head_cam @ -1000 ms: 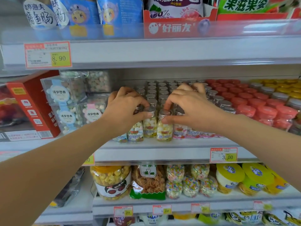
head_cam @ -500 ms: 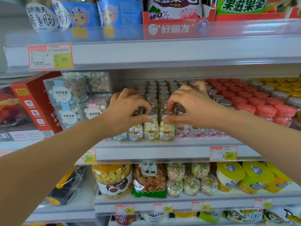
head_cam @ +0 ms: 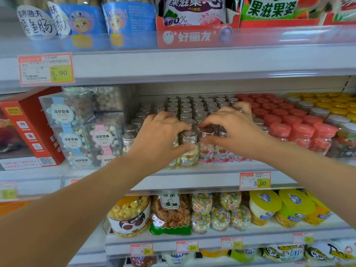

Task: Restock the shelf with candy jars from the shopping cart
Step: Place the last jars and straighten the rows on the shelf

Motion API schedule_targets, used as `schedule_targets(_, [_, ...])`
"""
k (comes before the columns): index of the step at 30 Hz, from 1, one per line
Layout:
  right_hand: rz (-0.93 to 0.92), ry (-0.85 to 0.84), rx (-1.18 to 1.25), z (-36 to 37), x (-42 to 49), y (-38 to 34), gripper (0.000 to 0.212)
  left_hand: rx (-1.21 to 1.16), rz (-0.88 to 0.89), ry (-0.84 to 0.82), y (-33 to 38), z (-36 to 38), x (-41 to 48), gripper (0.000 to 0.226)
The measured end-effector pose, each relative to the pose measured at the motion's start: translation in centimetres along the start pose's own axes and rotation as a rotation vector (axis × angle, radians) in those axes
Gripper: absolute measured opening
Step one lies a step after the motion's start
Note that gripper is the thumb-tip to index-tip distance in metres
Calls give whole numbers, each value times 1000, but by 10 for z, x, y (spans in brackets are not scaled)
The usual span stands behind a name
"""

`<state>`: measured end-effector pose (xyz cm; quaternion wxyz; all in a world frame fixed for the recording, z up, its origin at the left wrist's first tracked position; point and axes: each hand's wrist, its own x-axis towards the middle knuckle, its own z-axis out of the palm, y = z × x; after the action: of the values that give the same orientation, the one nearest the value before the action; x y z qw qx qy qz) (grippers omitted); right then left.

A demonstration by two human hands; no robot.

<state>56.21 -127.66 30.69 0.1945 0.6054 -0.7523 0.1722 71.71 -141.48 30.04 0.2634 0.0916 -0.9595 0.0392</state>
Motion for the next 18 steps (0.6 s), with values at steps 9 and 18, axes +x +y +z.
schedule_targets(9, [-35, -75, 148, -8, -10, 7, 31, -117, -45, -70, 1, -2, 3, 44])
schedule_targets(18, [-7, -37, 133, -12, -14, 11, 60, -46, -33, -43, 9, -5, 5, 56])
